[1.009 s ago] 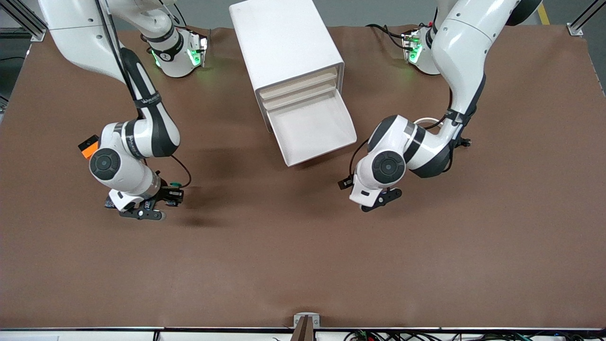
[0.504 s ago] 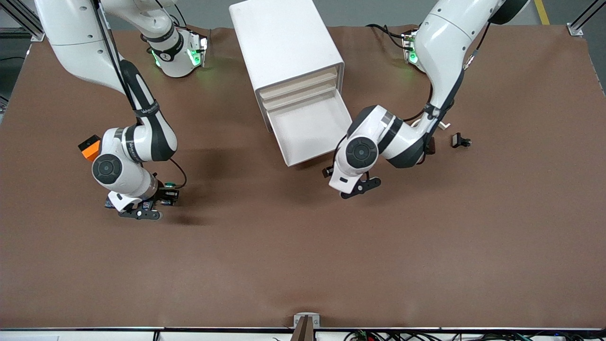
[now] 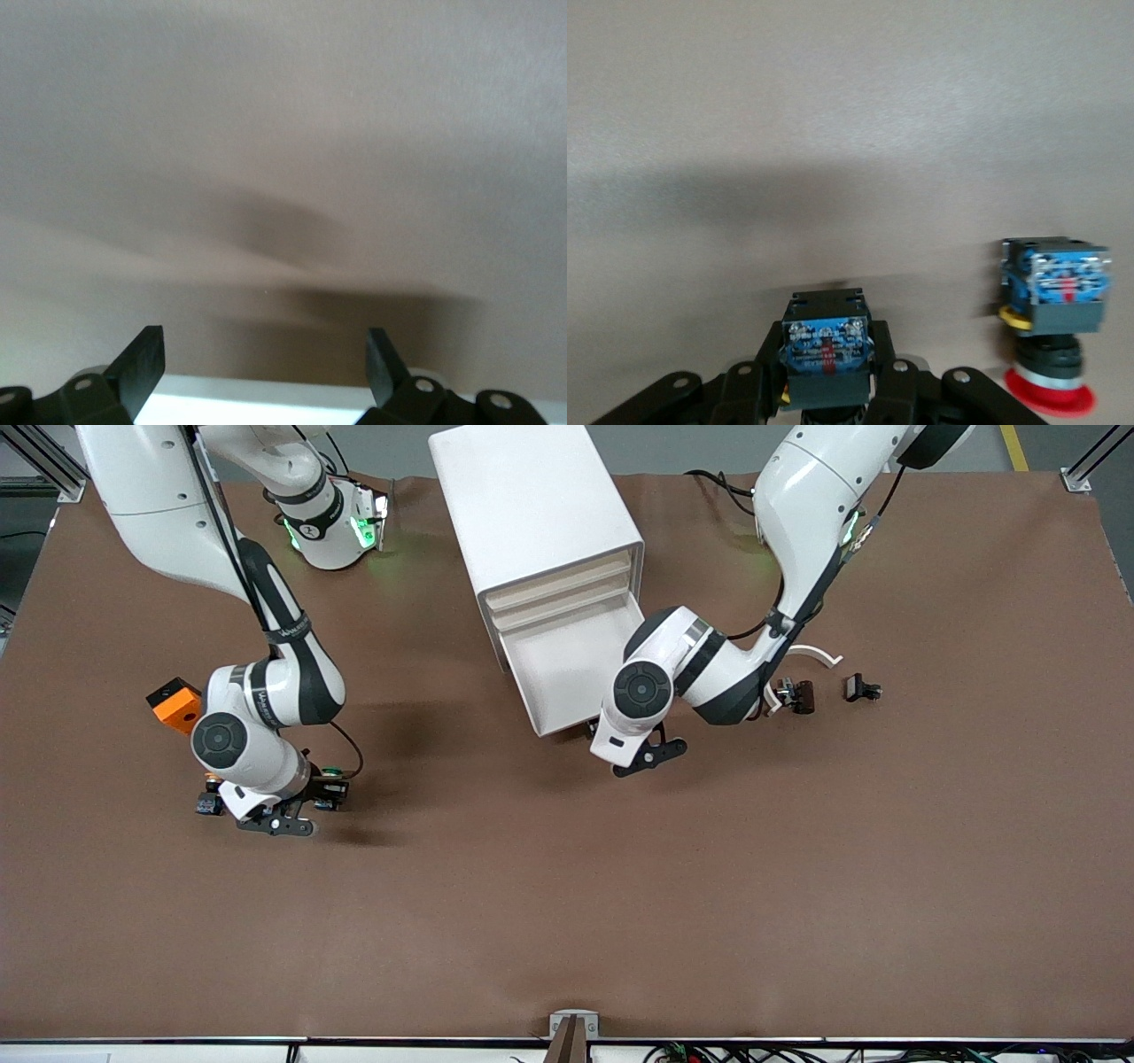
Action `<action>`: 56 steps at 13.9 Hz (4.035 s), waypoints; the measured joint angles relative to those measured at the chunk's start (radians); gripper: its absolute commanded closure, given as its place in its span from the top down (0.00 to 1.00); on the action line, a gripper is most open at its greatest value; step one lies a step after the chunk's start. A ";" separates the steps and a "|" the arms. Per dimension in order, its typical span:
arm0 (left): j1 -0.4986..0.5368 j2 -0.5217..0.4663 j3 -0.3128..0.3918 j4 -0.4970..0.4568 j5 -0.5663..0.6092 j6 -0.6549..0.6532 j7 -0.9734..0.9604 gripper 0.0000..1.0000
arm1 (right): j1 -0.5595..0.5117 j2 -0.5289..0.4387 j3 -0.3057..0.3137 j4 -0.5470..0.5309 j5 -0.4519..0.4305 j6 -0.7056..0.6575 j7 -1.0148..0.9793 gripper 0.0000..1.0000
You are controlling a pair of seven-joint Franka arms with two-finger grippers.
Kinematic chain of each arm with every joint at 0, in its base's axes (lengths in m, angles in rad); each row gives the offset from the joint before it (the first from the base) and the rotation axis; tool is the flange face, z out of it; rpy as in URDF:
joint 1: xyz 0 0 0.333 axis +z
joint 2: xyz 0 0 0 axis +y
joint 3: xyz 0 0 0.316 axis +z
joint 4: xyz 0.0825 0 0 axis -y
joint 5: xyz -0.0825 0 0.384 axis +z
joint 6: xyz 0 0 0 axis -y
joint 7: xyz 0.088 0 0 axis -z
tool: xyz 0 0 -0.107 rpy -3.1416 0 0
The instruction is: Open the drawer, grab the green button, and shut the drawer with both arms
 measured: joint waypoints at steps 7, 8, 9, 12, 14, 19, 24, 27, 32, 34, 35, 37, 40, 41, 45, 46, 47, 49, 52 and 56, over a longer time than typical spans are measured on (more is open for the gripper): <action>-0.058 0.013 -0.004 -0.003 0.001 0.004 -0.062 1.00 | 0.068 0.026 0.000 0.006 -0.004 0.035 0.098 0.00; -0.060 0.014 -0.011 -0.003 0.001 0.004 -0.070 1.00 | 0.068 0.026 0.000 0.006 -0.004 0.035 0.098 0.00; -0.061 0.014 -0.021 -0.004 0.001 0.003 -0.081 1.00 | 0.068 0.026 0.000 0.006 -0.003 0.035 0.098 0.59; -0.062 0.025 -0.057 -0.007 0.001 0.000 -0.137 1.00 | 0.064 0.027 -0.004 0.006 -0.003 0.035 0.111 1.00; -0.063 0.035 -0.079 -0.009 0.001 -0.005 -0.172 1.00 | 0.056 0.027 -0.008 0.016 -0.003 0.035 0.111 1.00; -0.063 0.060 -0.132 -0.012 0.001 -0.021 -0.229 1.00 | 0.038 0.004 -0.010 0.237 -0.003 -0.340 0.104 1.00; -0.063 0.066 -0.176 -0.012 -0.045 -0.030 -0.287 1.00 | 0.017 -0.020 -0.011 0.482 -0.003 -0.654 0.033 1.00; -0.064 0.067 -0.194 -0.012 -0.065 -0.058 -0.306 1.00 | -0.016 -0.036 -0.012 0.573 -0.003 -0.758 -0.014 1.00; -0.060 0.070 -0.202 -0.011 -0.104 -0.066 -0.310 1.00 | -0.103 -0.100 -0.016 0.698 -0.003 -0.949 -0.057 1.00; -0.059 0.071 -0.202 -0.011 -0.106 -0.066 -0.310 1.00 | -0.123 -0.142 -0.016 0.728 -0.003 -0.976 -0.059 1.00; -0.059 0.072 -0.202 -0.010 -0.106 -0.066 -0.310 1.00 | -0.125 -0.163 -0.016 0.732 -0.003 -0.987 -0.059 1.00; -0.057 0.073 -0.202 -0.007 -0.107 -0.066 -0.310 1.00 | -0.124 -0.185 -0.016 0.735 -0.004 -0.991 -0.058 1.00; -0.030 0.073 -0.195 0.005 -0.071 -0.065 -0.310 1.00 | -0.128 -0.188 -0.018 0.761 -0.004 -0.985 -0.057 1.00; -0.010 0.074 -0.193 0.006 -0.038 -0.064 -0.309 1.00 | -0.132 -0.188 -0.018 0.767 -0.004 -0.987 -0.057 1.00; 0.104 0.074 -0.191 0.013 0.043 -0.065 -0.241 1.00 | -0.157 -0.188 -0.018 0.772 0.011 -1.065 -0.057 1.00; 0.136 0.073 -0.191 0.016 0.049 -0.065 -0.206 1.00 | -0.161 -0.190 -0.018 0.776 0.014 -1.073 -0.057 1.00; 0.163 0.072 -0.191 0.019 0.053 -0.066 -0.167 1.00 | -0.168 -0.196 -0.018 0.784 0.015 -1.077 -0.057 1.00; 0.216 0.060 -0.191 0.028 0.055 -0.106 -0.089 1.00 | -0.193 -0.222 -0.018 0.790 0.017 -1.097 -0.096 1.00; 0.350 -0.006 -0.204 0.037 0.055 -0.230 0.115 1.00 | -0.226 -0.283 -0.019 0.798 0.017 -1.144 -0.197 1.00; 0.499 -0.086 -0.232 0.036 0.055 -0.350 0.314 1.00 | -0.251 -0.372 -0.014 0.807 0.019 -1.214 -0.222 1.00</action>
